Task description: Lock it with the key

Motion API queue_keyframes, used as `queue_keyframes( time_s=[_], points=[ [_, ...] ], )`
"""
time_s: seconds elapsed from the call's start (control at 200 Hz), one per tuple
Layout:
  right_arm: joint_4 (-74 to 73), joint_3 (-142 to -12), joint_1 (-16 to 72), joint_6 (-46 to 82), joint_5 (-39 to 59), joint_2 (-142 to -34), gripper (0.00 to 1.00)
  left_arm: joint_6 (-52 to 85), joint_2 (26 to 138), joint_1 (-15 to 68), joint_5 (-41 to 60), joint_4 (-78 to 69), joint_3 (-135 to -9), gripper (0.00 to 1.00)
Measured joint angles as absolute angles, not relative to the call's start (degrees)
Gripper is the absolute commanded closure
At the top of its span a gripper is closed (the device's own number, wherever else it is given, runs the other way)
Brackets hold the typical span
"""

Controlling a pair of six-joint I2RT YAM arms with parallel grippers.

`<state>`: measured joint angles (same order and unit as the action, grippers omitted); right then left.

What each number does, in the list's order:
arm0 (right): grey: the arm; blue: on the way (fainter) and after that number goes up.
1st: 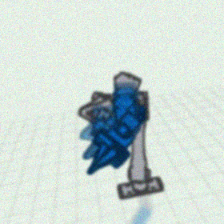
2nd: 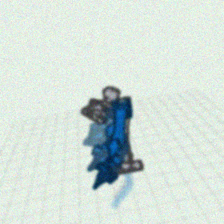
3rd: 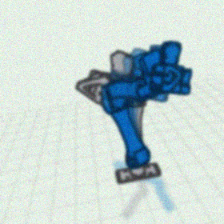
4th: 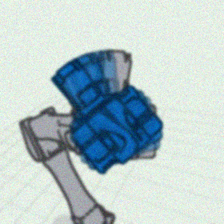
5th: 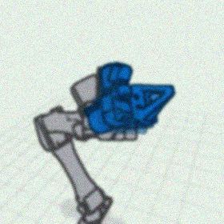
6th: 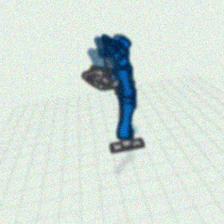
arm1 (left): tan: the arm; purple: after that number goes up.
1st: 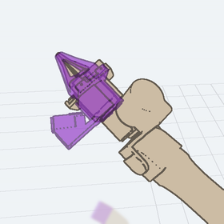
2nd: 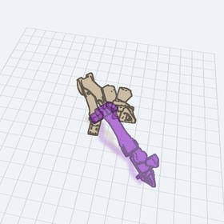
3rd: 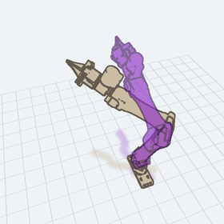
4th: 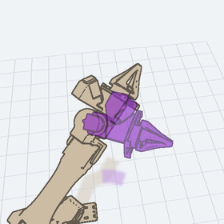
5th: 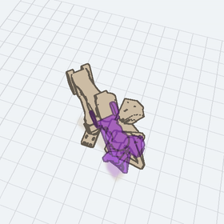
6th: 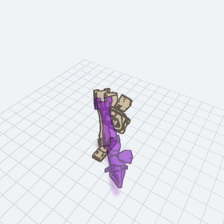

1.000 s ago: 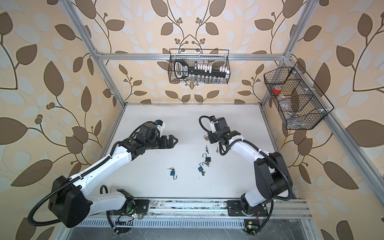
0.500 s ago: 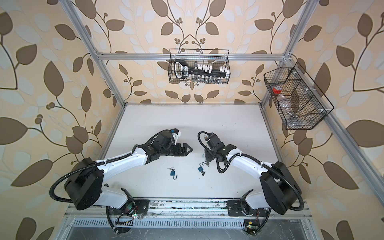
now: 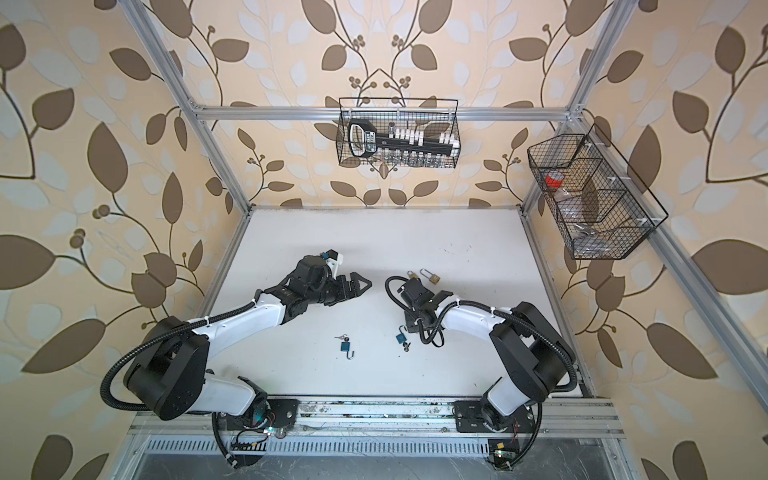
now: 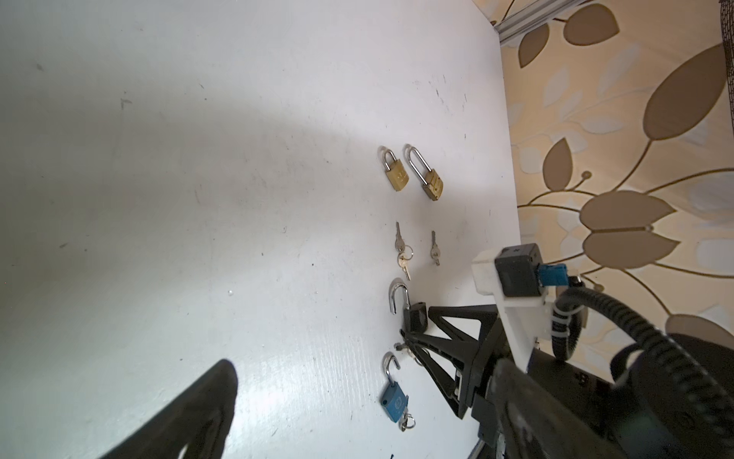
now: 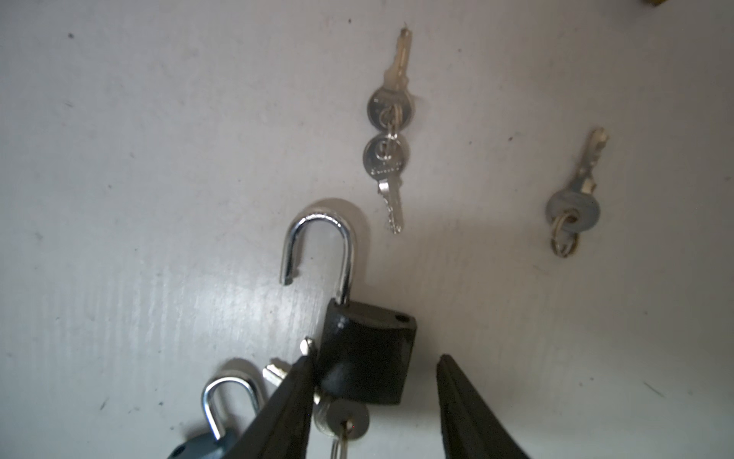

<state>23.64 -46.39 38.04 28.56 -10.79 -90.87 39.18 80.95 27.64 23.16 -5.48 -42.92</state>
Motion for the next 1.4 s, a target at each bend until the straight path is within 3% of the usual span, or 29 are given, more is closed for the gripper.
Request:
queue_keyframes(
  time_s=[0.605, 0.85, 1.105, 1.4],
  points=[
    [22.74, -47.57, 38.04, 28.75, -11.18, -92.51, 0.62, 39.16, 80.62, 27.64, 24.05, -5.76, -42.87, 0.01],
    [23.55, -46.17, 38.04, 29.15, -11.29, -90.35, 0.74, 38.85, 80.58, 27.59, 24.03, -4.58, -43.07, 0.01],
    [21.89, -44.66, 38.04, 28.23, -12.71, -78.65, 1.00, 37.41, 78.06, 25.12, 23.97, 0.49, -47.07, 0.01],
    [10.68, -39.05, 37.76, 19.99, -13.26, -65.34, 1.00, 37.30, 75.53, 21.93, 25.89, 1.98, -51.83, 0.01]
  ],
)
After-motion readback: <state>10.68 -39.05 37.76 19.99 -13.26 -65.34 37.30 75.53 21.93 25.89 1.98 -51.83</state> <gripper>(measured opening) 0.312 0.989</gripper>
